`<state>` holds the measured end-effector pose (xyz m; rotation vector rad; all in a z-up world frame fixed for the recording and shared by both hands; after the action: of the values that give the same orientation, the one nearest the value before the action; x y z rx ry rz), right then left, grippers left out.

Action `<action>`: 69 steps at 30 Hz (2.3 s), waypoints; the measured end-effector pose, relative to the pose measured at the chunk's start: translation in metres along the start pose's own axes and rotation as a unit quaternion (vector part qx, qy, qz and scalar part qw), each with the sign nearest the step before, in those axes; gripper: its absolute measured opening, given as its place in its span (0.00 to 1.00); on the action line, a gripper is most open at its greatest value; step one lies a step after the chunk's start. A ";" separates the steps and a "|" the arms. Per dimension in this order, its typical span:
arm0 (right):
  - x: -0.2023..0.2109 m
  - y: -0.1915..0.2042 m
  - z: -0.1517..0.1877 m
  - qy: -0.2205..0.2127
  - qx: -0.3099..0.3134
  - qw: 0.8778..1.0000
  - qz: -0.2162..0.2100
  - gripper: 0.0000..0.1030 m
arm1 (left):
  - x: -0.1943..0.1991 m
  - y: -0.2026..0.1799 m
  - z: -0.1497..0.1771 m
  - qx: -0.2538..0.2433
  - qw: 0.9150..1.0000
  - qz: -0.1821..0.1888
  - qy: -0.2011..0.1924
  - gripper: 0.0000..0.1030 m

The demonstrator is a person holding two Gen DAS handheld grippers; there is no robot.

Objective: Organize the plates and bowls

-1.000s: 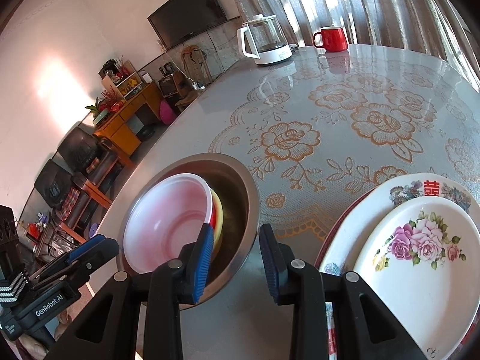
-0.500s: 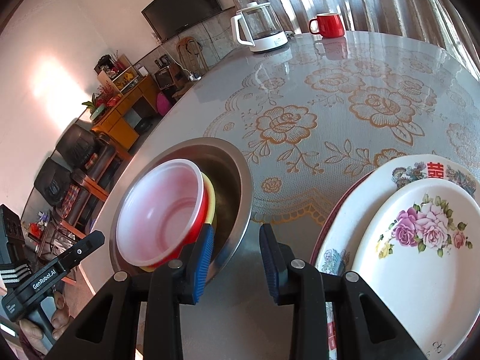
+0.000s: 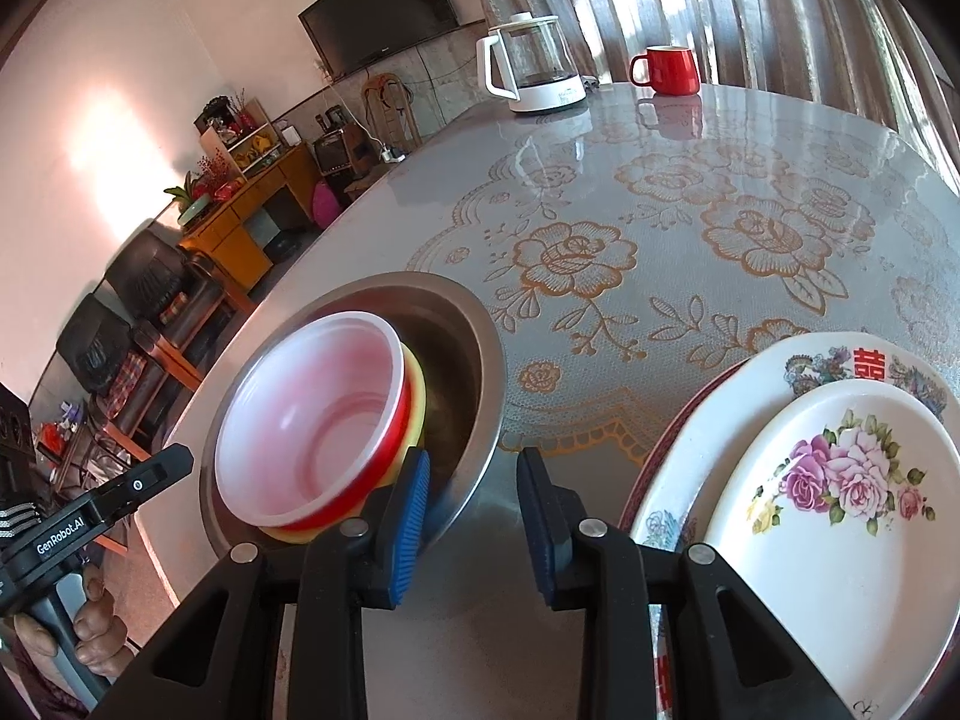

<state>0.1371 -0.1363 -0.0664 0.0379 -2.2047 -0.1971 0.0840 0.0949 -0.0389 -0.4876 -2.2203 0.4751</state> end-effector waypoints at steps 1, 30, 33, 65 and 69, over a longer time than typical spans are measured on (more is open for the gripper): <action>0.000 0.000 0.000 0.000 0.000 1.000 -0.001 0.29 | 0.000 0.000 -0.002 0.000 1.000 0.001 -0.003 0.44; -0.021 0.007 -0.013 0.009 0.016 1.000 0.016 0.26 | -0.037 0.001 -0.019 -0.012 0.999 0.035 0.036 0.35; -0.021 0.009 -0.015 0.006 0.025 0.999 0.021 0.22 | -0.036 0.001 -0.018 -0.017 0.998 0.044 0.033 0.32; -0.018 0.013 -0.009 0.021 0.020 1.000 -0.001 0.20 | -0.026 -0.007 -0.008 -0.035 0.996 0.078 0.027 0.23; -0.020 0.012 -0.011 0.019 0.015 1.000 -0.002 0.20 | -0.032 -0.001 -0.016 -0.020 0.997 0.070 0.027 0.26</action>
<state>0.1587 -0.1236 -0.0741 0.0618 -2.1697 -0.1655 0.1152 0.0818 -0.0487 -0.6723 -2.1565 0.4846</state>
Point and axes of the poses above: each gripper's, at about its wrist camera, not at the fingertips, and x roughly against the way its jaws point, y to its left, z to its underside, the point moved 3 cm from there along -x, roughly the way its jaws point, and after that the axes turned 13 degrees about z, right-handed, at the moved point
